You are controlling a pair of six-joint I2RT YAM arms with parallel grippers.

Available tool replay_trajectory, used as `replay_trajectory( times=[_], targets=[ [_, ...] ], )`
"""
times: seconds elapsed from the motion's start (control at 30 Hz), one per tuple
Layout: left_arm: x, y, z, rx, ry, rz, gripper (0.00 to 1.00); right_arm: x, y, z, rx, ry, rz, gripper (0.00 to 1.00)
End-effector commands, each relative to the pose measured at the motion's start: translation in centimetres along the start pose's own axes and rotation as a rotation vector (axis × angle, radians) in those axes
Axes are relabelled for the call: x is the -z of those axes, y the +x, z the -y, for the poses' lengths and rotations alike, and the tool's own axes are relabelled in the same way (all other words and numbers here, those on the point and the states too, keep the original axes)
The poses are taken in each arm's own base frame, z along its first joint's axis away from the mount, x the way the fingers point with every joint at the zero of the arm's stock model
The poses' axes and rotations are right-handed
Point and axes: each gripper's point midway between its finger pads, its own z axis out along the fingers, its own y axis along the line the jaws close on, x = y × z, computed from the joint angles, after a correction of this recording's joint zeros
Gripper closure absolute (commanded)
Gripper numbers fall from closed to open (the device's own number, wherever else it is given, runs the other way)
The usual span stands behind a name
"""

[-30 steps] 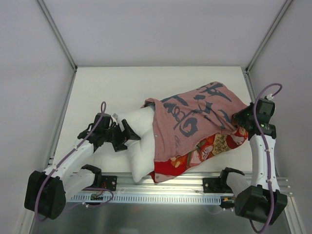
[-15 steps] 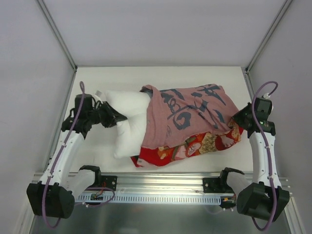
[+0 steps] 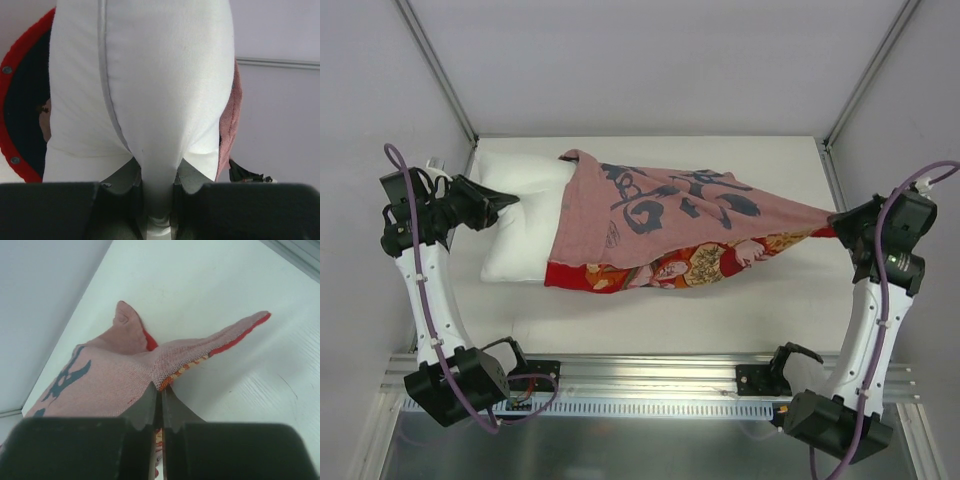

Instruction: Remove the pillowcase from the pillow

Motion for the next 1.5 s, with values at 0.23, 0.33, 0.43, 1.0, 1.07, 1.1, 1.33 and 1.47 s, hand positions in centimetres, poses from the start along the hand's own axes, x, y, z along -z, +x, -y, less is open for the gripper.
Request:
replay_trajectory(
  times=[0.23,0.33,0.43,1.0,1.07,1.1,1.33,1.47],
  targets=[
    [0.1,-1.4,0.6,-0.047,0.056,0.034,1.00,-2.3,11.7,6.6,0.087,0.086,-0.176,0.62],
    [-0.1,-1.2,0.4,-0.048,0.061,0.016,1.00,-1.4,10.5,6.3,0.123,0.082,-0.116,0.19],
    [-0.2,-0.8,0.2,-0.050,0.069,-0.004,1.00,-0.4,7.5,3.4,0.154,0.029,-0.059,0.12],
    [-2.1,3.9,-5.6,-0.024,-0.008,-0.134,1.00,-16.1,16.4,-16.5,0.460,-0.112,-0.645,0.04],
    [-2.4,4.6,-7.2,-0.004,-0.038,-0.145,1.00,-18.3,19.4,-16.9,0.459,-0.109,-0.736,0.04],
    [-2.5,4.8,-7.5,-0.002,-0.044,-0.148,1.00,-18.5,21.0,-17.2,0.452,-0.127,-0.787,0.04],
    [-2.4,5.4,-9.1,-0.015,-0.089,-0.148,1.00,-19.9,22.8,-15.2,0.478,-0.052,-0.763,0.90],
    [-2.2,4.9,-8.8,-0.031,-0.103,-0.128,1.00,-16.3,15.1,-15.5,0.467,-0.028,-0.512,0.99]
  ],
)
